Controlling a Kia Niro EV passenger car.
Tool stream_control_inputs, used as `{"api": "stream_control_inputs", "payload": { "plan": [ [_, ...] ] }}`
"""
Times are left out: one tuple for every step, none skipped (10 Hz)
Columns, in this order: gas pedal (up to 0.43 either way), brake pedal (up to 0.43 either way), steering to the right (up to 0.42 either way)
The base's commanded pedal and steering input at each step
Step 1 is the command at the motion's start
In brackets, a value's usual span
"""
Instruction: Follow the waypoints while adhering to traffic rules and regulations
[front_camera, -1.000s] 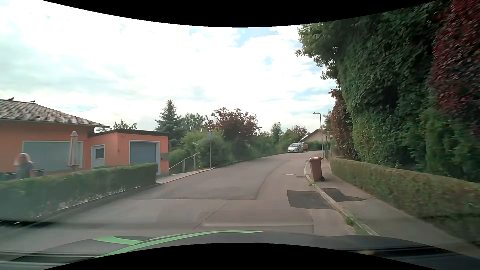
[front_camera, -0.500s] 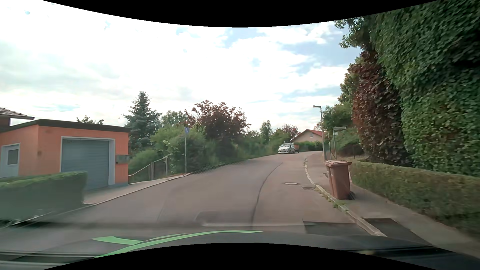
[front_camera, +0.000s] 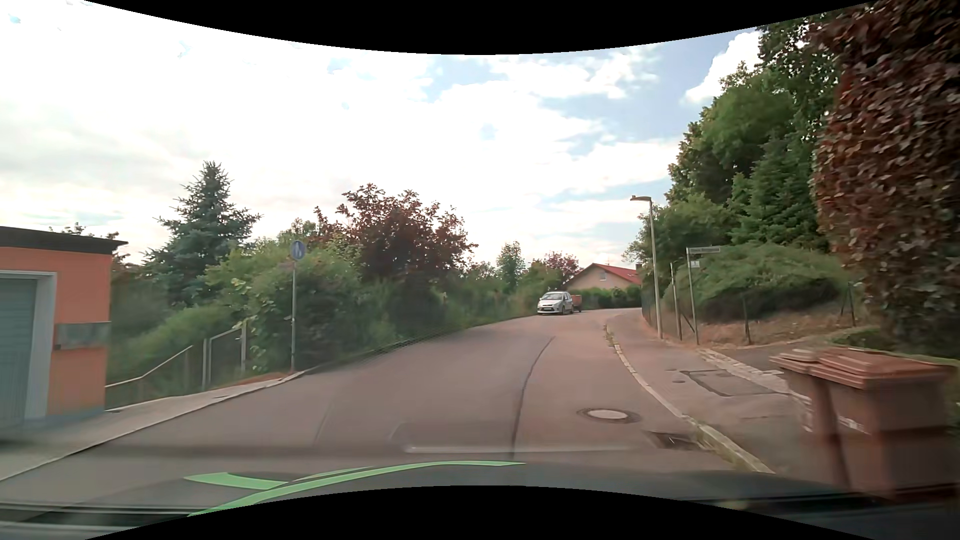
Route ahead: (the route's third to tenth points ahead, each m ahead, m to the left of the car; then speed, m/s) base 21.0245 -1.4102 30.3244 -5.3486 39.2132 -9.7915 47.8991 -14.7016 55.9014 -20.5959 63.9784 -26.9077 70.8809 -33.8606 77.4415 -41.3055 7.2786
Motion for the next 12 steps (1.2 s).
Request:
{"api": "stream_control_inputs", "payload": {
  "plan": [
    [0.098, 0.0, 0.067],
    [0.098, 0.0, 0.069],
    [0.11, 0.0, 0.07],
    [0.13, 0.0, 0.071],
    [0.138, 0.0, 0.071],
    [0.138, 0.0, 0.07],
    [0.138, 0.0, 0.07],
    [0.138, 0.0, 0.07],
    [0.138, 0.0, 0.07],
    [0.138, 0.0, 0.07],
    [0.138, 0.0, 0.07],
    [0.15, 0.0, 0.07]
  ]
}}
